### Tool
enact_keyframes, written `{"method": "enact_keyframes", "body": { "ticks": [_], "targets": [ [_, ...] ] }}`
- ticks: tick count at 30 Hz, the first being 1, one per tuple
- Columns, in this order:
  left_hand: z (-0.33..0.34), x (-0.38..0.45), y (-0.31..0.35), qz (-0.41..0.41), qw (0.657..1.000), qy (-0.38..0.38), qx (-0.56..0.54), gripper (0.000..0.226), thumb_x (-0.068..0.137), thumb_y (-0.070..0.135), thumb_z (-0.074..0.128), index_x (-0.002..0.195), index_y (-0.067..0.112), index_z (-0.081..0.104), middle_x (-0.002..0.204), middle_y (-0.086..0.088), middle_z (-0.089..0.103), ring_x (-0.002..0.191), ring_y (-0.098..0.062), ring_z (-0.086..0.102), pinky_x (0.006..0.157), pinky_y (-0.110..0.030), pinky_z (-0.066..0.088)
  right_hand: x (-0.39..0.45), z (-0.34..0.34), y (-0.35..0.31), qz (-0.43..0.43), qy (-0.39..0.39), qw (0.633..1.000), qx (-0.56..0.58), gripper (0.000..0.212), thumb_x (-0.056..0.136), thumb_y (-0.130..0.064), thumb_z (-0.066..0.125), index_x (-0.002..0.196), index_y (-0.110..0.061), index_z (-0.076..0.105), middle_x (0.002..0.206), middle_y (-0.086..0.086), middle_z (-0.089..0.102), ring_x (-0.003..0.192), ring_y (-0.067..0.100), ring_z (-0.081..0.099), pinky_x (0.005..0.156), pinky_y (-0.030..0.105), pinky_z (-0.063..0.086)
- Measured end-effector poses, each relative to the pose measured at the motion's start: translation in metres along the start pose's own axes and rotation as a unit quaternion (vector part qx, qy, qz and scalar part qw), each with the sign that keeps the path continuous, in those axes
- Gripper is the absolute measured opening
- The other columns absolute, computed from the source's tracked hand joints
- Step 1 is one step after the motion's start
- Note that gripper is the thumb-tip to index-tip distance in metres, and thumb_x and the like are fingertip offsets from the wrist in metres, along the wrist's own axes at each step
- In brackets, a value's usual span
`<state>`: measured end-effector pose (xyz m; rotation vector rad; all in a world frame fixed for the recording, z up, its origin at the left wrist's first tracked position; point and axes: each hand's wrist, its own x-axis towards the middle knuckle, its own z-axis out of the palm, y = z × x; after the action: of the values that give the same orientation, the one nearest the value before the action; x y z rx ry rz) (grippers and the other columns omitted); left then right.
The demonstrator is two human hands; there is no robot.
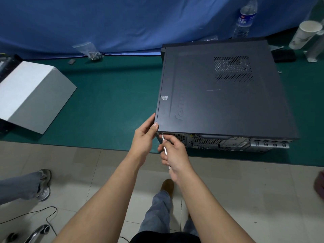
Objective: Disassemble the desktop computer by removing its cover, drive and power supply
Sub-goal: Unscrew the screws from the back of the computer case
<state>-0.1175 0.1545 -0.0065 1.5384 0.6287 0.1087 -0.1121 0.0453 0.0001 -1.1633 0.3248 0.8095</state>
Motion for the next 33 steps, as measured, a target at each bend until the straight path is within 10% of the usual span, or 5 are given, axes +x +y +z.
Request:
{"method": "enact_keyframes", "body": {
  "ticks": [14,20,24,33],
  "targets": [
    [-0.001,0.000,0.000,-0.002,1.000,-0.002,0.012,0.034,0.099,0.017,0.049,0.129,0.033,0.053,0.095,0.024,0.069,0.086,0.005,0.062,0.082,-0.017,0.051,0.011,-0.006,0.005,0.157,-0.085,0.933,0.312,0.017,0.094,-0.012,0.045,0.094,-0.002,0.059,0.060,0.002,0.050,0.031,0.003,0.026,0.028,0.013,0.015],
    [-0.001,-0.001,0.001,-0.020,1.000,-0.002,-0.008,0.035,0.098,0.018,0.050,0.129,0.033,0.056,0.119,0.012,0.066,0.104,-0.005,0.062,0.073,-0.015,0.050,0.009,-0.006,0.013,0.178,-0.076,0.908,0.372,0.014,0.084,-0.008,0.048,0.082,0.003,0.057,0.067,0.012,0.057,0.043,0.006,0.037,0.031,0.014,0.022],
    [-0.002,-0.001,0.000,-0.011,1.000,-0.005,-0.003,0.037,0.098,0.018,0.051,0.133,0.028,0.053,0.124,0.014,0.063,0.115,-0.004,0.058,0.093,-0.021,0.047,0.004,-0.012,0.016,0.171,-0.131,0.906,0.364,0.014,0.085,-0.011,0.050,0.091,-0.002,0.058,0.070,0.007,0.054,0.045,0.005,0.038,0.032,0.012,0.025],
    [0.000,-0.002,0.001,-0.008,1.000,-0.006,-0.006,0.036,0.098,0.015,0.050,0.132,0.027,0.054,0.112,0.023,0.066,0.102,0.009,0.060,0.078,-0.006,0.046,-0.002,0.006,0.021,0.131,-0.085,0.923,0.351,0.025,0.098,-0.022,0.042,0.092,-0.003,0.058,0.048,-0.004,0.035,0.033,0.003,0.023,0.029,0.015,0.017]
  ]
}}
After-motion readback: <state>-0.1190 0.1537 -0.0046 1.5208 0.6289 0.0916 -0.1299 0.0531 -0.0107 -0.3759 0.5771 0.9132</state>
